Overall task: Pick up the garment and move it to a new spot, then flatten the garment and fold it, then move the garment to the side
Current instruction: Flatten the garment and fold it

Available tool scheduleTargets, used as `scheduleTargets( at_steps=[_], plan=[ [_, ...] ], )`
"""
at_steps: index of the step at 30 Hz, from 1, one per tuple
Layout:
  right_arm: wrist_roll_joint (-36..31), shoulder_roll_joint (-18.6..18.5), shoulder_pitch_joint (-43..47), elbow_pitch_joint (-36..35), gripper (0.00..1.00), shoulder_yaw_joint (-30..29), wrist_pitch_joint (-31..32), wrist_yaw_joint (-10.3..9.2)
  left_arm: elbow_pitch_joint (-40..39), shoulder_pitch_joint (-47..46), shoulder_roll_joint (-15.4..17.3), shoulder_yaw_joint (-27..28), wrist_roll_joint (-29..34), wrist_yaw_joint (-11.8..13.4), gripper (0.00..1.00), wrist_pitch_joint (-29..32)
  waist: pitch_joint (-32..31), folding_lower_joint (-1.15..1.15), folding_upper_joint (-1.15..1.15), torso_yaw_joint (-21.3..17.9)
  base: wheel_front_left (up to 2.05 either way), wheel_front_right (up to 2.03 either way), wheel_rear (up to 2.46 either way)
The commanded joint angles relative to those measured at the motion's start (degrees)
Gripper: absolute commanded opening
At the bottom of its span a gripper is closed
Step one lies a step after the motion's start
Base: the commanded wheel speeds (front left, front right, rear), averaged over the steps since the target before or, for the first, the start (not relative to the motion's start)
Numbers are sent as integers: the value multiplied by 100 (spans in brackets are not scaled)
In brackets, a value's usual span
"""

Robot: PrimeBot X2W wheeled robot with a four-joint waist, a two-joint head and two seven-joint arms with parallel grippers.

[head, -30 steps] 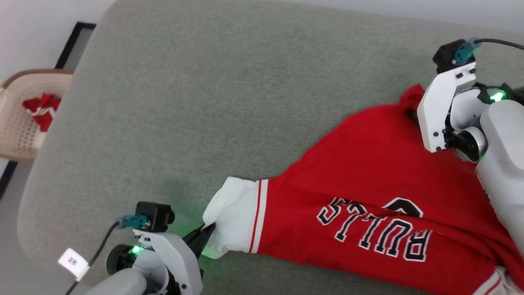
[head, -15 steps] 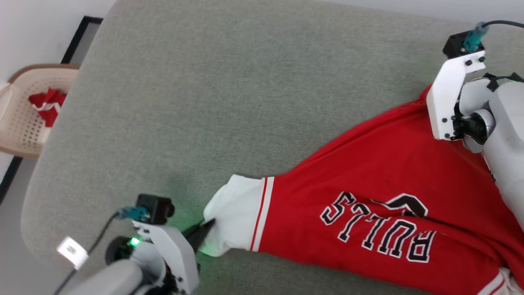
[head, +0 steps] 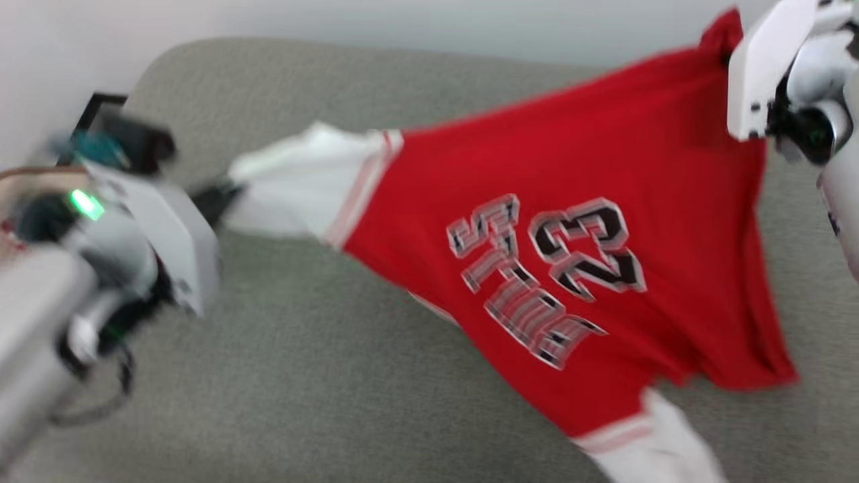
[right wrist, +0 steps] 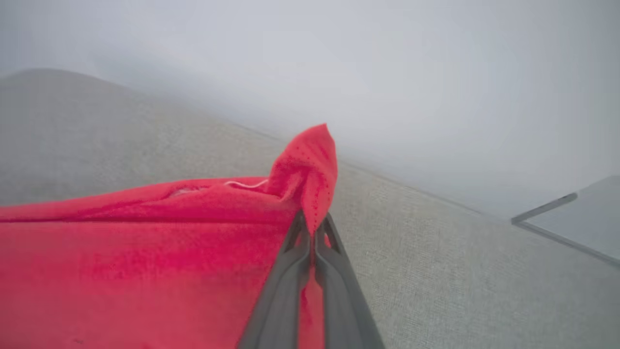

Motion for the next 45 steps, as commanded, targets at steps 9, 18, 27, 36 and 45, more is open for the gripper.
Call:
scheduleTargets(
  at_steps=[9, 18, 27, 36, 45],
  plan=[
    [-48, 69, -407, -189, 0, -326, -572, -15, 819, -1667, 148, 166, 497, -396, 0, 814, -755, 0, 0, -641, 0, 0, 0],
    [-176, 129, -673, -253, 0, -676, -968, -16, 1949, -2896, -267, 131, 1068, -835, 0, 764, -1040, 0, 0, -779, 0, 0, 0],
    [-234, 233, -761, -312, 0, -926, -1074, -17, 2953, -3691, -736, 114, 1236, -1189, 0, 613, -1202, 0, 0, -850, 0, 0, 0],
    [-384, 290, -841, -480, 0, -1052, -1233, -16, 3650, -4143, -1031, 89, 1349, -1348, 0, 267, -1098, 0, 0, -887, 0, 0, 0],
    [-695, 433, -1143, -472, 0, -1310, -1489, -16, 4350, -4782, -1325, 191, 1378, -1427, 0, -202, -703, 0, 0, -907, 0, 0, 0]
  ],
)
